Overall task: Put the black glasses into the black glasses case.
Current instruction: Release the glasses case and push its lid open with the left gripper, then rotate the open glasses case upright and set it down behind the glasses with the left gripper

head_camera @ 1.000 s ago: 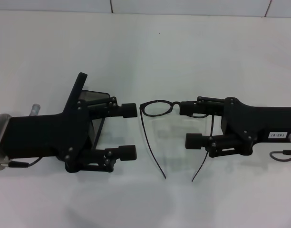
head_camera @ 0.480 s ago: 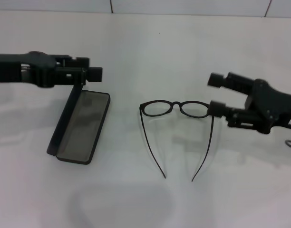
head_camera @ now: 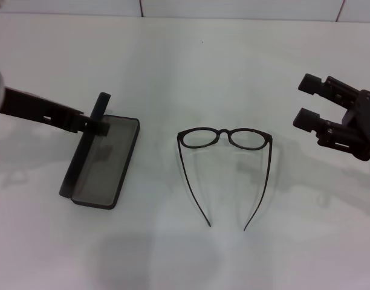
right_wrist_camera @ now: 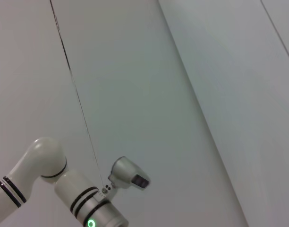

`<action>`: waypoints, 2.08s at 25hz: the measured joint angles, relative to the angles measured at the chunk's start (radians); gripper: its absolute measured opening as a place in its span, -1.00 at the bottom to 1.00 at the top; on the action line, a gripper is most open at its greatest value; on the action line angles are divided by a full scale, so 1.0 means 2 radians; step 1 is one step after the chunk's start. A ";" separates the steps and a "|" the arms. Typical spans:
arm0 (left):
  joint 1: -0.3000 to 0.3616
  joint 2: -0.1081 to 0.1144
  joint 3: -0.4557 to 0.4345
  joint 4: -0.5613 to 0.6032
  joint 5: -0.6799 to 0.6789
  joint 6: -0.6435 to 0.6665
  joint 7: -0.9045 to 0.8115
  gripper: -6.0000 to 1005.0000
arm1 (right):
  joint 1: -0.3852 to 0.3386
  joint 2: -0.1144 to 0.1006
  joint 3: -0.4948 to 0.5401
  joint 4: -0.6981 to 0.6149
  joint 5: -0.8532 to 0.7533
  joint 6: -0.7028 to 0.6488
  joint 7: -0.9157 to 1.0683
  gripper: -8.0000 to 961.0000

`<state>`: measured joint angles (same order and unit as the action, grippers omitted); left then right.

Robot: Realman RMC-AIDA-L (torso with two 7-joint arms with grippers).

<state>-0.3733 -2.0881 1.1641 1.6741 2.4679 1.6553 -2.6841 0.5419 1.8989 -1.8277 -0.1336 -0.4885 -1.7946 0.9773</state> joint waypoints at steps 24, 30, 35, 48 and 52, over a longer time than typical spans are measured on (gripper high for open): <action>-0.051 -0.001 0.093 -0.088 0.150 -0.050 -0.072 0.20 | -0.003 0.000 0.007 0.002 0.003 0.002 -0.013 0.72; -0.052 -0.001 0.123 -0.081 0.170 -0.054 -0.083 -0.06 | -0.003 0.001 0.007 0.004 0.003 0.004 -0.014 0.71; -0.050 -0.001 0.123 -0.062 0.167 -0.054 -0.081 -0.38 | -0.005 0.002 0.007 0.004 0.004 0.004 -0.014 0.70; -0.054 -0.001 0.172 -0.002 0.165 -0.110 0.012 -0.57 | -0.014 0.002 0.015 -0.001 -0.023 -0.009 -0.028 0.68; -0.056 -0.001 0.227 0.000 0.167 -0.190 0.095 -0.56 | -0.012 0.003 0.015 -0.009 -0.070 -0.033 -0.048 0.67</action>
<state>-0.4847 -2.0902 1.6174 1.6738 2.8018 1.2744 -2.4937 0.5187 1.9049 -1.7980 -0.1515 -0.6292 -1.8613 0.8821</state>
